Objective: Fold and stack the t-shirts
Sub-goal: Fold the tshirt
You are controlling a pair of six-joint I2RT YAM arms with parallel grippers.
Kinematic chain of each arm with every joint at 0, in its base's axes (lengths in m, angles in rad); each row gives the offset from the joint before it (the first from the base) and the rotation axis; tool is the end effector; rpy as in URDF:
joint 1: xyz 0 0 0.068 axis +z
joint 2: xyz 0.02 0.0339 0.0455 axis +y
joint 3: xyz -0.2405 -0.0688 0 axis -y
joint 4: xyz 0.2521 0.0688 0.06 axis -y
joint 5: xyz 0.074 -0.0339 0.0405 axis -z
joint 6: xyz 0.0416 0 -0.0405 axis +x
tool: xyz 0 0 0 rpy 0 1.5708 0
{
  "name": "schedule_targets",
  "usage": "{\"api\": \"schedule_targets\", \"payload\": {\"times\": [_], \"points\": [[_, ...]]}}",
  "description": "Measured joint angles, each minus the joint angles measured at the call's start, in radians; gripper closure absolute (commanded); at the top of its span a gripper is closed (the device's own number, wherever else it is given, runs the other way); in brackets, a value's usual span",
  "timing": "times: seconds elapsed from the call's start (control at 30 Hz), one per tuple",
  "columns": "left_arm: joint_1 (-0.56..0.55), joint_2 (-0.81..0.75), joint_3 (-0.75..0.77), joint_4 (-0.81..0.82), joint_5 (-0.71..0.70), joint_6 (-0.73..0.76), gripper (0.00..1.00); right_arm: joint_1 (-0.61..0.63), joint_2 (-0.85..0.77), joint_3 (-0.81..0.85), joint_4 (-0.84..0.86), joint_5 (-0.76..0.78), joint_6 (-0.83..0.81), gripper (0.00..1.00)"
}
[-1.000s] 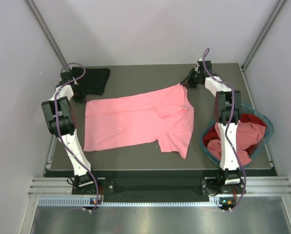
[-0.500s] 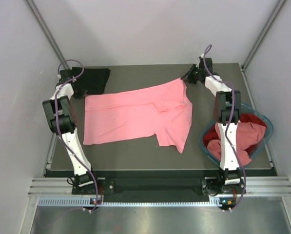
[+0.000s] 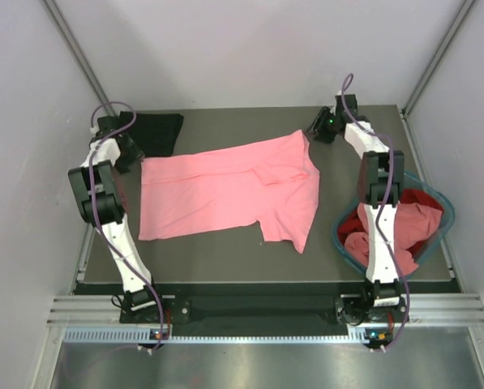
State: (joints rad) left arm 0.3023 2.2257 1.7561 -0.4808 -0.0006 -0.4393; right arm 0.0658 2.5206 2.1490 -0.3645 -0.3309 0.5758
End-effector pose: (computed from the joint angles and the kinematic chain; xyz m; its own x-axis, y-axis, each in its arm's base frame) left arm 0.4636 0.1446 0.1496 -0.5762 -0.6252 -0.5264 -0.6001 0.7609 -0.2468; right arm 0.5542 0.0501 0.1417 -0.7266 0.4682 -0.5028 0.1111 0.8023 0.5865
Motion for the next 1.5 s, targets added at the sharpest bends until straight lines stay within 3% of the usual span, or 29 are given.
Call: {"api": "schedule_targets", "payload": {"times": [0.2, 0.4, 0.7, 0.8, 0.97, 1.17, 1.5], "points": [[0.001, -0.218, -0.192, -0.115, -0.108, -0.046, 0.37, -0.016, -0.118, -0.050, -0.227, 0.126, -0.120, 0.47], [0.003, -0.570, -0.517, -0.166, -0.102, -0.145, 0.42, 0.014, -0.414, -0.267, -0.342, 0.184, -0.205, 0.45], [0.003, -0.911, -0.895, -0.229, -0.042, -0.282, 0.41, 0.320, -0.845, -0.697, -0.405, 0.129, -0.297, 0.45], [0.003, -0.954, -0.954, -0.249, -0.045, -0.322, 0.41, 0.391, -0.968, -0.890, -0.404, 0.069, -0.288, 0.46], [0.019, -0.963, -1.003, -0.251, -0.054, -0.360, 0.39, 0.383, -1.114, -1.086, -0.415, 0.005, -0.266, 0.46], [0.092, -0.958, -1.012, -0.253, -0.074, -0.407, 0.44, 0.383, -1.160, -1.113, -0.417, -0.047, -0.304, 0.46], [0.095, -0.921, -1.095, -0.172, -0.074, -0.450, 0.51, 0.383, -1.182, -1.172, -0.421, -0.059, -0.370, 0.47]]}}
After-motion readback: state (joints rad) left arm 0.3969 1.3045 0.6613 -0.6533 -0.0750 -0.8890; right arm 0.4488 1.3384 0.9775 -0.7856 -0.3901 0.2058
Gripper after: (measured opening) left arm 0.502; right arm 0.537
